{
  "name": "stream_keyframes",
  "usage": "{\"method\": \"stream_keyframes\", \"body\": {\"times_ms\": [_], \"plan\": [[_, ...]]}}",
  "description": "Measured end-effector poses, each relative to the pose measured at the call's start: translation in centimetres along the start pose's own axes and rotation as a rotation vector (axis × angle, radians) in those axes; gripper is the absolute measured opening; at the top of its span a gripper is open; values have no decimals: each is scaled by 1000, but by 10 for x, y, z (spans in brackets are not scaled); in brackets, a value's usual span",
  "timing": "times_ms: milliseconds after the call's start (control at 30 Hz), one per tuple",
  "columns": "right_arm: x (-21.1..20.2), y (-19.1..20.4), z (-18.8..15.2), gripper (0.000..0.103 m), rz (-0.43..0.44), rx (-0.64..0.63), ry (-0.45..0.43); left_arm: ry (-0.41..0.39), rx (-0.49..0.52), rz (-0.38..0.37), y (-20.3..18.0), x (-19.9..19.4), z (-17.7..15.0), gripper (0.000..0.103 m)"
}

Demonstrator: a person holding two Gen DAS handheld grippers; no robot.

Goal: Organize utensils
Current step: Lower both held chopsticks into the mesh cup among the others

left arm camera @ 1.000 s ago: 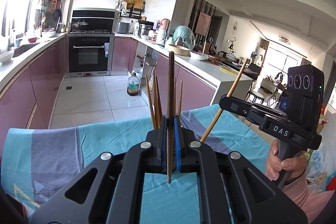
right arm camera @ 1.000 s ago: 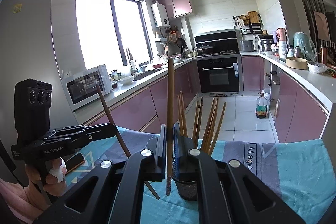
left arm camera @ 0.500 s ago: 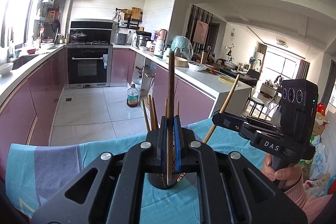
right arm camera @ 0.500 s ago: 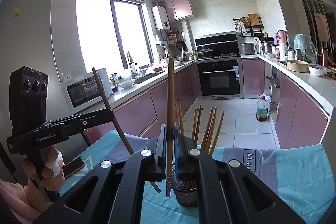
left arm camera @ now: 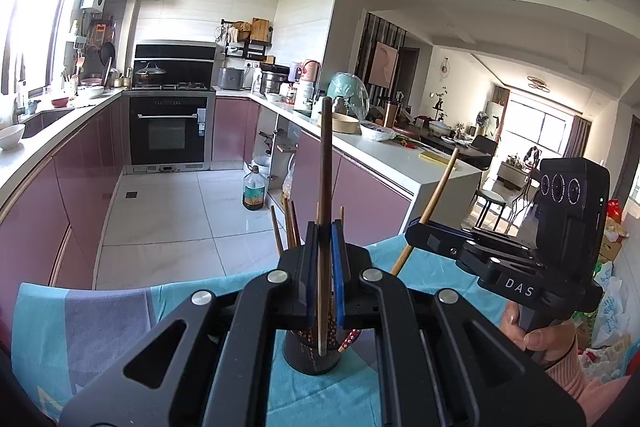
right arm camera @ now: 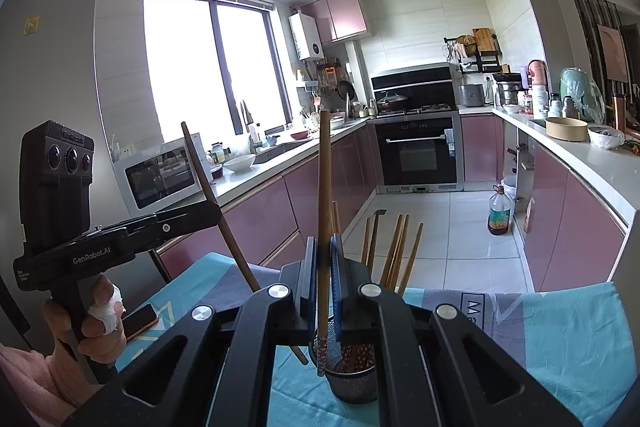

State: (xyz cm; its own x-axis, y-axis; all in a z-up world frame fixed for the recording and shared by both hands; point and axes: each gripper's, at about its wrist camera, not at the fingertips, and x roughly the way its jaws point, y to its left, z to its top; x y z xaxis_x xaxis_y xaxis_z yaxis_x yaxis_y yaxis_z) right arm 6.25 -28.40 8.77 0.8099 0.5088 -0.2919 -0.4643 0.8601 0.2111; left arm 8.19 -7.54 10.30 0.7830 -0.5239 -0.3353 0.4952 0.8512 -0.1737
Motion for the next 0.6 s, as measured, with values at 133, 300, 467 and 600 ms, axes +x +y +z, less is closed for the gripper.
{"method": "stream_keyframes", "body": {"times_ms": [133,300,467,600], "plan": [[-1,0,2,5,1,-3,-4,-6,4,-2,-4,0,4,7],[0,-2,4,5,-3,-5,-10,-17,3,-1,-5,2,13,7],[3,-3,4,5,-8,-5,-9,-23,-2,-1,-2,5,17,7],[7,-5,5,5,-12,-1,-5,-17,-2,5,0,6,20,7]]}}
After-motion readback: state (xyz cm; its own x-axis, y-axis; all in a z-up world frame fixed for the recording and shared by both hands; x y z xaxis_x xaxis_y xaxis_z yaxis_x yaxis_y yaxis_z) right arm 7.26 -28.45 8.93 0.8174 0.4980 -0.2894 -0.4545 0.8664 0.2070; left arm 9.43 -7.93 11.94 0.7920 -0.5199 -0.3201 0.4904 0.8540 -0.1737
